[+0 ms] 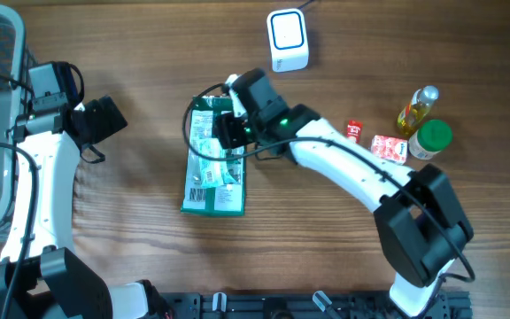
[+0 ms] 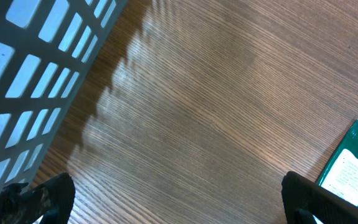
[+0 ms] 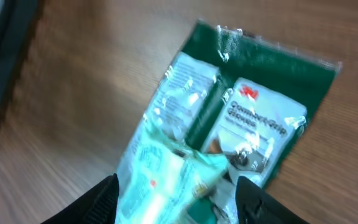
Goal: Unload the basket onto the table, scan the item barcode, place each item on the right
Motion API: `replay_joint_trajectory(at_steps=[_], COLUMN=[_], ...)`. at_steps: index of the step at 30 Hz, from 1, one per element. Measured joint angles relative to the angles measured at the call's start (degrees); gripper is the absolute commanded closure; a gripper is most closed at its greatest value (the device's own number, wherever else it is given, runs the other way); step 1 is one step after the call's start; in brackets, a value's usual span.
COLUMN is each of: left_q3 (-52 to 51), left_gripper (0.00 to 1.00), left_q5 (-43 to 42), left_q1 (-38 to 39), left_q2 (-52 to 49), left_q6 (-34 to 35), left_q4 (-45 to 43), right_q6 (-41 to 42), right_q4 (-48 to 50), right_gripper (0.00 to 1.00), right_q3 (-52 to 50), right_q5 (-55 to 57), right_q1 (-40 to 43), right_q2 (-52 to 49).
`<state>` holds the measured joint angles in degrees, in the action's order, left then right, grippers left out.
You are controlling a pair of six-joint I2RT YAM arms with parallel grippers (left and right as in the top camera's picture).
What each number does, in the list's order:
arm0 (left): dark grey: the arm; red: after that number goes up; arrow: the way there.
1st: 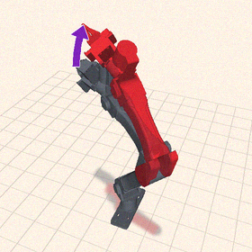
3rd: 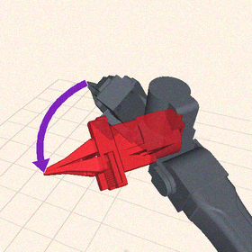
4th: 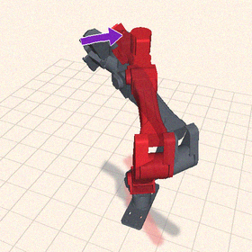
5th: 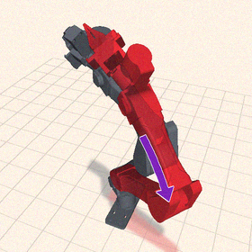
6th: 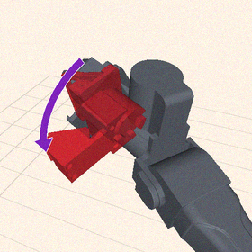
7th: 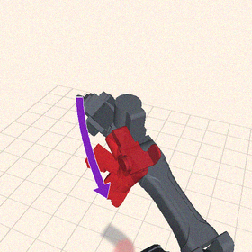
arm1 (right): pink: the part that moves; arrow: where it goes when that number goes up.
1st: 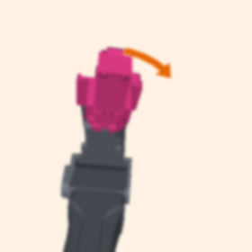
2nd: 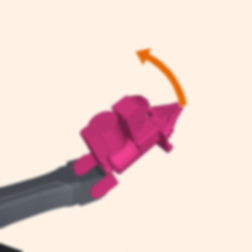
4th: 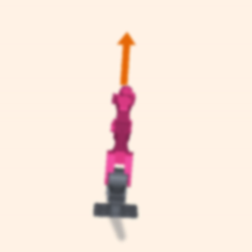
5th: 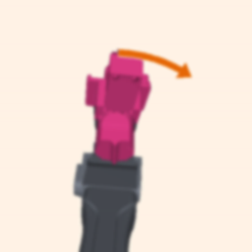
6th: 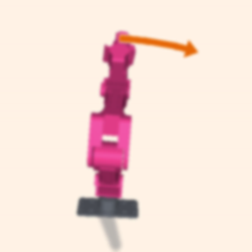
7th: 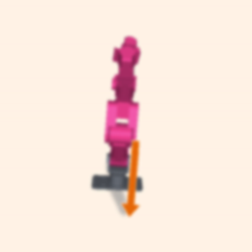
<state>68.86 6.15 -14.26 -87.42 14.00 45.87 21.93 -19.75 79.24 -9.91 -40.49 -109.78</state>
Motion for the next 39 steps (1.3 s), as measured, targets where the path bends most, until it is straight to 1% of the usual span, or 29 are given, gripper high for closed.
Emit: replay_joint_trajectory(at_steps=[2, 5, 7, 9, 11, 12, 14, 17, 18, 20, 21, 22, 25, 26, 27, 28, 29, 30, 32, 33, 35, 39], left_q3=[0.0, 0.0, 0.0, 0.0, 0.0, 0.0, 0.0, 0.0, 0.0, 0.0, 0.0, 0.0, 0.0, 0.0, 0.0, 0.0, 0.0, 0.0, 0.0, 0.0, 0.0, 0.0], left_gripper=[0.0, 0.0, 0.0, 0.0, 0.0, 0.0, 0.0, 0.0, 0.0, 0.0, 0.0, 0.0, 0.0, 0.0, 0.0, 0.0, 0.0, 0.0, 0.0, 0.0, 0.0, 0.0], left_q5=[0.0, 0.02, 0.02, 0.0, 0.0, 0.0, 0.02, 0.0, 0.0, 0.02, 0.0, 0.02, 0.0, 0.0, 0.0, 0.02, 0.0, 0.0, 0.02, 0.02, 0.0, 0.02], left_q1=[0.0, 0.0, 0.0, 0.0, 0.0, 0.0, 0.0, 0.0, 0.0, 0.0, 0.0, 0.0, 0.0, 0.0, 0.0, 0.0, 0.0, 0.0, 0.0, 0.0, 0.0, 0.0], left_q2=[0.0, 0.0, 0.0, 0.0, 0.0, 0.0, 0.0, 0.0, 0.0, 0.0, 0.0, 0.0, 0.0, 0.0, 0.0, 0.0, 0.0, 0.0, 0.0, 0.0, 0.0, 0.0], left_q6=[0.0, 0.0, 0.0, 0.0, 0.0, 0.0, 0.0, -0.02, 0.0, 0.0, 0.0, 0.0, 0.0, 0.0, 0.0, 0.0, 0.0, 0.0, 0.0, 0.0, 0.0, 0.0], left_q4=[0.0, 0.0, 0.0, 0.0, 0.0, 0.0, 0.0, 0.0, 0.0, 0.0, 0.0, 0.0, 0.0, 0.0, 0.0, 0.0, 0.0, 0.0, 0.0, 0.0, 0.0, 0.0], right_q6=[0.83, 1.29, 1.49, 2.29, 2.38, 2.82, 4.02, 6.67, 7.32, 8.92, 9.53, 10.03, 10.38, 10.16, 10.1, 9.94, 9.94, 9.99, 9.7, 9.51, 8.39, 5.9], right_q4=[2.95, 4.31, 4.35, 4.15, 4.42, 4.57, 3.96, 2.36, 2.05, 1.92, 1.86, 1.77, 1.7, 1.68, 1.53, 1.18, 0.7, 0.28, -0.46, -0.57, -1.31, -4.39], right_gripper=[0.38, 0.37, 0.41, 0.47, 0.48, 0.46, 0.39, 0.37, 0.38, 0.63, 0.82, 0.96, 0.96, 0.94, 0.76, 0.68, 0.68, 0.7, 0.81, 0.83, 0.83, 0.83], right_q3=[0.02, 0.02, 0.02, 0.0, 0.0, 0.0, 0.0, 0.0, 0.0, 0.0, 0.0, 0.0, 0.0, 0.0, 0.0, 0.0, -0.04, -0.07, -0.07, -0.07, -0.02, -0.2], right_q5=[1.79, 3.48, 3.82, 3.58, 2.34, 1.38, 0.13, -0.79, -0.83, -1.2, -1.25, -1.27, -1.64, -1.66, -1.68, -1.9, -2.08, -2.95, -6.56, -8.83, -14.4, -21.29], right_q1=[-1.31, -2.64, -2.71, -2.64, -2.64, -2.6, -2.6, -2.6, -2.6, -2.6, -2.6, -2.6, -2.58, -2.45, -2.23, -1.9, -1.2, -0.48, 1.25, 1.95, 2.51, 1.62], right_q2=[-0.68, -3.76, -5.62, -8.37, -8.41, -8.41, -8.41, -8.41, -8.41, -8.41, -8.41, -8.41, -8.41, -8.41, -8.35, -8.04, -7.1, -6.03, -3.06, -1.73, -0.13, -0.81])
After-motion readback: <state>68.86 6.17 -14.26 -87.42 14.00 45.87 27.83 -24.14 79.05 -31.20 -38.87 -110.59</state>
